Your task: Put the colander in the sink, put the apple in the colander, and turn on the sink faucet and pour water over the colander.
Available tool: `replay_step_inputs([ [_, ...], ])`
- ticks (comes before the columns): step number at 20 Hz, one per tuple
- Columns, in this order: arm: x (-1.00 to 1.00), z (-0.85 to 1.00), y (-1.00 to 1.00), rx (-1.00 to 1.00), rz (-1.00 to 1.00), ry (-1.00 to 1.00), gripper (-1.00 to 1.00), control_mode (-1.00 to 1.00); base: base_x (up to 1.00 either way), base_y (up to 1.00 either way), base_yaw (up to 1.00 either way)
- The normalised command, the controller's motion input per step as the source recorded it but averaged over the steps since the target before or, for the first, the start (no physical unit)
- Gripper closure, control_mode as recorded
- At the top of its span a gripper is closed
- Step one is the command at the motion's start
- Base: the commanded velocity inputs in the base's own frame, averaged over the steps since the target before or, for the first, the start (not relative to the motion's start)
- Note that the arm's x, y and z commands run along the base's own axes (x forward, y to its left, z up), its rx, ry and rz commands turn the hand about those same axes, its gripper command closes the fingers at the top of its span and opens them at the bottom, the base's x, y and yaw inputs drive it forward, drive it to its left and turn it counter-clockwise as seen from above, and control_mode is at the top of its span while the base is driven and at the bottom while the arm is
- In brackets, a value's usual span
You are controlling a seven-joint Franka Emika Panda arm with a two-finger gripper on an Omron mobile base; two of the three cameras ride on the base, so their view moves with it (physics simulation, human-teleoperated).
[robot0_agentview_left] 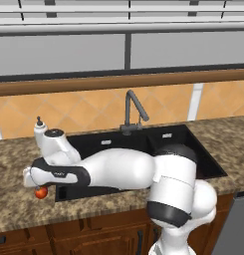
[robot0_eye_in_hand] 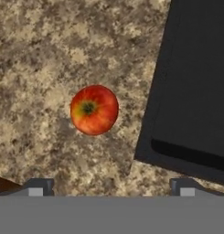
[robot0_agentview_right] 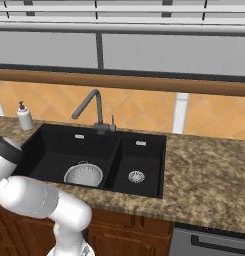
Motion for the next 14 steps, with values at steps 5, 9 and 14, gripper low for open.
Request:
replay_step_inputs([
  [5, 0.0, -0.12, 0.21, -0.08, 0.16, 0.0, -1.0, -1.0, 0.0, 0.0, 0.0],
  [9, 0.0, -0.2, 0.19, -0.11, 0.11, 0.0, -1.0, -1.0, 0.0, 0.0, 0.0],
  [14, 0.11, -0.22, 0.2, -0.11, 0.08, 0.0, -1.0, -1.0, 0.0, 0.0, 0.0],
])
